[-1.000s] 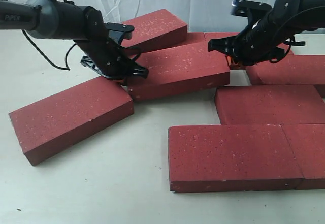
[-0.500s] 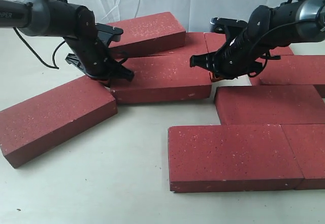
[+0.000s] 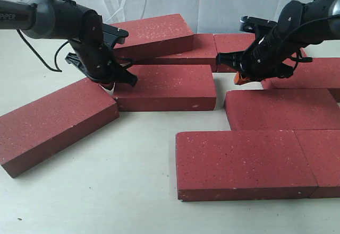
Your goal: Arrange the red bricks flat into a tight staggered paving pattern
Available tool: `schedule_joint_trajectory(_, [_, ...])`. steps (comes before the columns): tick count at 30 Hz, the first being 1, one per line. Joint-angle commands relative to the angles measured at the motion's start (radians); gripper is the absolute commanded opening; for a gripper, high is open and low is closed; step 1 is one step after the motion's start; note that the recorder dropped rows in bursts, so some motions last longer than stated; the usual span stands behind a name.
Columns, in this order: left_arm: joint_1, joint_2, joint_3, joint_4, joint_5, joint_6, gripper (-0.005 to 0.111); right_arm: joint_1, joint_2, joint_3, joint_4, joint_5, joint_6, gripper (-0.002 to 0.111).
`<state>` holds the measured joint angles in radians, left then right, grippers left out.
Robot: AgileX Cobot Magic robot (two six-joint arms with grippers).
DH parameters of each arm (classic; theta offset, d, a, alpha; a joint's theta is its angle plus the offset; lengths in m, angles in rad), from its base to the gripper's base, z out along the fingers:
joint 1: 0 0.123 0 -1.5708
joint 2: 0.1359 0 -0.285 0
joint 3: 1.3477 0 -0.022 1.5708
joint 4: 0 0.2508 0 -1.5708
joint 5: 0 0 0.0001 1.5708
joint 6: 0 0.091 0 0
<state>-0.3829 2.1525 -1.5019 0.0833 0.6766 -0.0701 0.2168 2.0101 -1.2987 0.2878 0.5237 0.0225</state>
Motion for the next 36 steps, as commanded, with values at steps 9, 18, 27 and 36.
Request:
schedule_joint_trajectory(9, [0.025, -0.054, -0.004, -0.039, 0.081, -0.060, 0.000, 0.117, -0.121, -0.002, -0.006, 0.207, -0.065, -0.001])
schedule_joint_trajectory(18, [0.025, -0.048, -0.004, -0.115, 0.016, -0.053, 0.000, 0.254, -0.056, -0.002, 0.051, 0.102, -0.065, -0.001])
schedule_joint_trajectory(27, [0.025, -0.023, -0.004, -0.165, -0.025, -0.027, 0.000, 0.254, 0.019, -0.002, 0.123, 0.018, -0.064, -0.001])
schedule_joint_trajectory(36, [0.025, 0.005, -0.004, -0.232, -0.064, -0.023, 0.000, 0.254, 0.025, -0.002, 0.141, -0.067, -0.049, -0.001])
